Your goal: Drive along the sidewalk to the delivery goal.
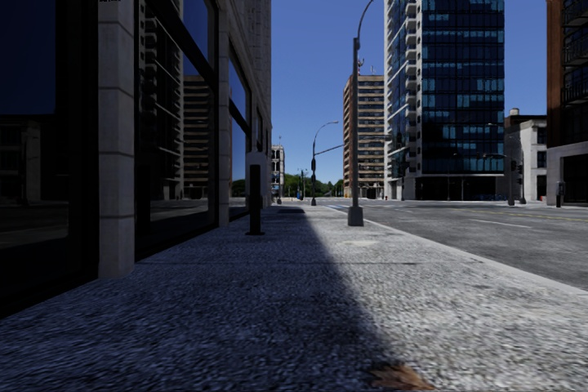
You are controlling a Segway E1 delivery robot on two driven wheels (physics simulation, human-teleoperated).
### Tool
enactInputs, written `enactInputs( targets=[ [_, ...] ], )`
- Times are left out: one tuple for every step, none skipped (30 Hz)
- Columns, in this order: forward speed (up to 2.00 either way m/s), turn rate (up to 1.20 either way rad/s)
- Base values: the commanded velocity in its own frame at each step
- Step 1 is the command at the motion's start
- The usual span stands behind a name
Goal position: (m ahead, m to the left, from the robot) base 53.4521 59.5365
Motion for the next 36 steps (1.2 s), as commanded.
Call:
enactInputs(
  targets=[
    [2.0, 0.0],
    [2.0, 0.0],
    [2.0, 0.0],
    [2.0, 0.0],
    [2.0, 0.0],
    [2.0, 0.0],
    [2.0, 0.0],
    [2.0, 0.0],
    [2.0, 0.0],
    [2.0, 0.0],
    [2.0, 0.0],
    [2.0, 0.0],
    [2.0, 0.0],
    [2.0, 0.0],
    [2.0, 0.0],
    [2.0, 0.0],
    [2.0, 0.0],
    [2.0, 0.0],
    [2.0, 0.0],
    [2.0, 0.0],
    [2.0, 0.0],
    [2.0, 0.0],
    [2.0, 0.0],
    [2.0, 0.0],
    [2.0, 0.0],
    [2.0, 0.0],
    [2.0, 0.0],
    [2.0, 0.0],
    [2.0, 0.0],
    [2.0, 0.0],
    [2.0, 0.0],
    [2.0, 0.0],
    [2.0, 0.0],
    [2.0, 0.0],
    [2.0, 0.0],
    [2.0, 0.0]
  ],
)
